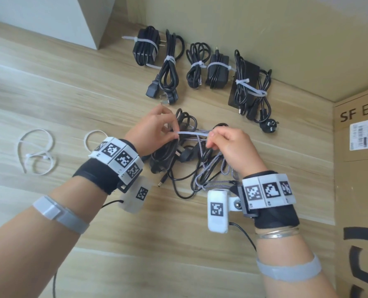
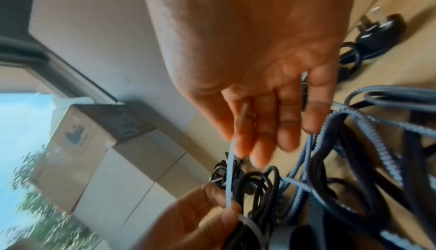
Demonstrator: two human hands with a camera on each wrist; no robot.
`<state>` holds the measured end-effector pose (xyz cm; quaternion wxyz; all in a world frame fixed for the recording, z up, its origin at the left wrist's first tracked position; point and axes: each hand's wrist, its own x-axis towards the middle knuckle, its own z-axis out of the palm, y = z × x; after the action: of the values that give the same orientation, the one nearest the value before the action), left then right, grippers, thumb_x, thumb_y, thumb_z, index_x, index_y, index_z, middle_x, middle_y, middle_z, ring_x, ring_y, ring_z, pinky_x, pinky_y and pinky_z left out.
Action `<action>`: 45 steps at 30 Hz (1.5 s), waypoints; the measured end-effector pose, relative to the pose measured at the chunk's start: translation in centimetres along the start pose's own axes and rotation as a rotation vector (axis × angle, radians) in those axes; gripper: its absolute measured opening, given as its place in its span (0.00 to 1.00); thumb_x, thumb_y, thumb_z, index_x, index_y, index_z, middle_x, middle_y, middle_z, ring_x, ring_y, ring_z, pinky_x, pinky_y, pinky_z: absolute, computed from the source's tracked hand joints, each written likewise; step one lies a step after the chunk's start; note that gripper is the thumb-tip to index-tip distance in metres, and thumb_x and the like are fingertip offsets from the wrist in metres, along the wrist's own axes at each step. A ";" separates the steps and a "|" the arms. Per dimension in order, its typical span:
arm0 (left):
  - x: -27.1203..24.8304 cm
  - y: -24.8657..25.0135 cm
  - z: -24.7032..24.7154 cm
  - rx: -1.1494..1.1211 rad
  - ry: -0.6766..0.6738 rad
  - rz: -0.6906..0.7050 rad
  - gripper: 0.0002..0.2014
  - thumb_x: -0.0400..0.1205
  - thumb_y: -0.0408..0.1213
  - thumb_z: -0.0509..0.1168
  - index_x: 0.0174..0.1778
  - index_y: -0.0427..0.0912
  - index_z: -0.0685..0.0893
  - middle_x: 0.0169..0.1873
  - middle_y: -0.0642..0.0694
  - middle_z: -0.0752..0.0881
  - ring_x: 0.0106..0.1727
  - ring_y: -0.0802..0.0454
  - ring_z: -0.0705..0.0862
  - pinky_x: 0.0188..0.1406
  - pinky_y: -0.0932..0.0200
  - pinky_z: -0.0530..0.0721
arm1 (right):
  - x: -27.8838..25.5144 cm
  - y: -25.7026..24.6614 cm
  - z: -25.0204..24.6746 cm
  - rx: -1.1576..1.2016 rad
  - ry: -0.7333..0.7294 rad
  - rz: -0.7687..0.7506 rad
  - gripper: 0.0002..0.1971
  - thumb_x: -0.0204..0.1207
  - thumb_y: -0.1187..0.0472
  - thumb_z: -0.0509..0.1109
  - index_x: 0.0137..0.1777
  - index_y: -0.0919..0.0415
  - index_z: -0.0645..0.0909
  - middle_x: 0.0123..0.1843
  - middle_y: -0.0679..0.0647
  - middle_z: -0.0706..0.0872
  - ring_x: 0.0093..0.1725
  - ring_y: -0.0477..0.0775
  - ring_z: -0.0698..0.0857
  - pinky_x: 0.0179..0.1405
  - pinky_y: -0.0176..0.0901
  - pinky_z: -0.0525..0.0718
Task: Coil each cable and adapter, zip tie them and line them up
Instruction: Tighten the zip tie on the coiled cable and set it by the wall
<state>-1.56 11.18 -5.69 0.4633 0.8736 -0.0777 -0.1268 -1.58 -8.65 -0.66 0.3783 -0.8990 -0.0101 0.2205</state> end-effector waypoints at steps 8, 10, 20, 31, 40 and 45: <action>0.2 -0.2 0.5 -0.023 0.063 0.028 0.06 0.74 0.31 0.72 0.37 0.43 0.81 0.49 0.47 0.76 0.41 0.50 0.83 0.54 0.53 0.85 | 1.6 -3.7 3.4 -0.219 -0.068 0.016 0.20 0.81 0.48 0.59 0.30 0.58 0.73 0.26 0.49 0.72 0.29 0.49 0.72 0.27 0.41 0.67; 0.2 -0.3 0.5 -0.012 0.054 0.041 0.06 0.74 0.31 0.72 0.36 0.42 0.80 0.49 0.47 0.77 0.39 0.50 0.83 0.52 0.53 0.86 | 1.6 -3.9 3.8 -0.220 0.034 0.038 0.24 0.80 0.50 0.60 0.22 0.57 0.65 0.22 0.51 0.69 0.27 0.54 0.70 0.24 0.42 0.65; 0.5 0.1 1.0 0.032 -0.005 -0.027 0.04 0.74 0.31 0.69 0.39 0.37 0.81 0.48 0.46 0.76 0.46 0.48 0.80 0.54 0.50 0.82 | 0.4 -4.9 4.0 -0.104 0.228 -0.003 0.25 0.73 0.61 0.65 0.19 0.58 0.56 0.19 0.51 0.58 0.27 0.53 0.60 0.24 0.45 0.59; 1.0 3.2 -2.4 -0.024 0.076 -0.053 0.15 0.75 0.34 0.71 0.29 0.51 0.72 0.40 0.51 0.76 0.32 0.54 0.80 0.34 0.66 0.76 | 0.4 -2.2 0.6 -0.129 0.301 -0.239 0.12 0.80 0.55 0.65 0.36 0.58 0.81 0.35 0.50 0.79 0.39 0.50 0.74 0.37 0.43 0.66; 1.5 6.4 -2.3 -0.402 0.156 -0.124 0.10 0.77 0.30 0.69 0.34 0.37 0.74 0.41 0.36 0.84 0.39 0.48 0.87 0.34 0.60 0.88 | 0.1 -3.4 0.2 -0.203 0.250 -0.158 0.20 0.84 0.57 0.56 0.31 0.58 0.80 0.26 0.53 0.78 0.36 0.61 0.79 0.37 0.51 0.74; 1.6 6.3 -1.1 -0.404 0.111 -0.141 0.11 0.77 0.30 0.69 0.33 0.41 0.73 0.35 0.43 0.84 0.36 0.53 0.87 0.38 0.57 0.89 | -0.5 -4.0 0.2 -0.027 0.054 -0.016 0.17 0.83 0.48 0.56 0.44 0.52 0.84 0.36 0.50 0.84 0.39 0.49 0.79 0.39 0.44 0.72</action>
<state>0.14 8.13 -0.15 0.6224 0.7721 0.0362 -0.1233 -1.51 -5.73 2.10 0.3680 -0.9096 -0.0100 0.1927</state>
